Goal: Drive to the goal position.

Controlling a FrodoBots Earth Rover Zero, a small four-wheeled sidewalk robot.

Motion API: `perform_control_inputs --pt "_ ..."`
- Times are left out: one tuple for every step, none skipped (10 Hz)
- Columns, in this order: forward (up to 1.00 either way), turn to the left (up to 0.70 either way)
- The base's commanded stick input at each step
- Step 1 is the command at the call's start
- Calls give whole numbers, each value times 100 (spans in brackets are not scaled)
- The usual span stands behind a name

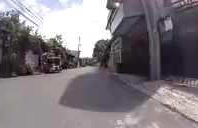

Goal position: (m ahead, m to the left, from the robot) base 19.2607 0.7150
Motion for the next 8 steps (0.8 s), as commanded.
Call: perform_control_inputs --pt "85 0" --pt "85 0" --pt "87 0" --pt "100 0" --pt "100 0" --pt "100 0" --pt "100 0" --pt "100 0"
